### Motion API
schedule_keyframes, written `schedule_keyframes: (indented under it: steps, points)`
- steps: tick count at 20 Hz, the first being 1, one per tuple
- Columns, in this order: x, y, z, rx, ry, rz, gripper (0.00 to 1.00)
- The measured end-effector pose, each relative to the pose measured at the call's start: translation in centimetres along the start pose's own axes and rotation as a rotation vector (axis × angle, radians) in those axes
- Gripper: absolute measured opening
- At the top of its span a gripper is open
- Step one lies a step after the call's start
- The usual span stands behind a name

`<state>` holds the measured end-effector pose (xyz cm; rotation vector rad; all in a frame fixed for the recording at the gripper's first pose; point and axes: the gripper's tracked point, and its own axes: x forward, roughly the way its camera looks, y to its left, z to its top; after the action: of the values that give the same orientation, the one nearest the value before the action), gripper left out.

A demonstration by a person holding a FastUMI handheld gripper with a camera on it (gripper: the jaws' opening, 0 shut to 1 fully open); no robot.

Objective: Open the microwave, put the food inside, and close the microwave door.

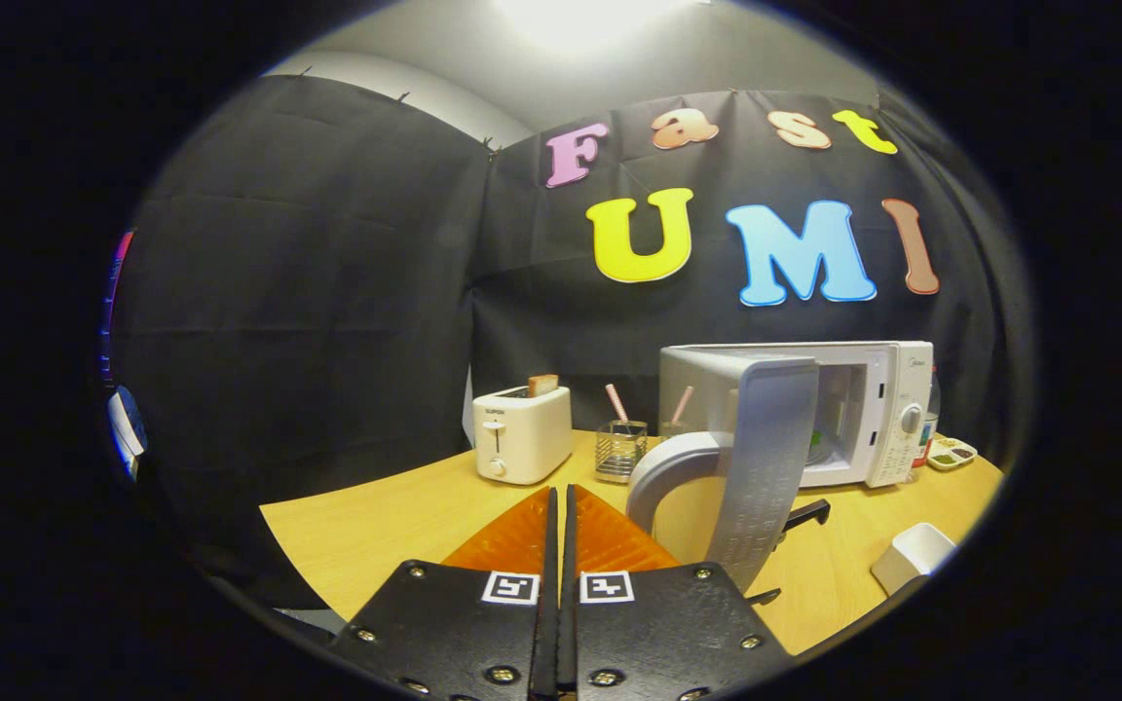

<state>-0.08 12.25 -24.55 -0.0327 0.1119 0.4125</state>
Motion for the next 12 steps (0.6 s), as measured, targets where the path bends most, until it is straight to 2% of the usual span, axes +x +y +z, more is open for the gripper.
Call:
schedule_keyframes:
  steps: [2,9,12]
  points:
    - [-0.1,-3.6,0.3,-0.017,-0.004,-0.076,0.01]
    - [1.2,-14.6,0.5,-0.036,0.013,-0.262,0.01]
    - [2.5,-18.4,0.2,-0.023,0.031,-0.318,0.01]
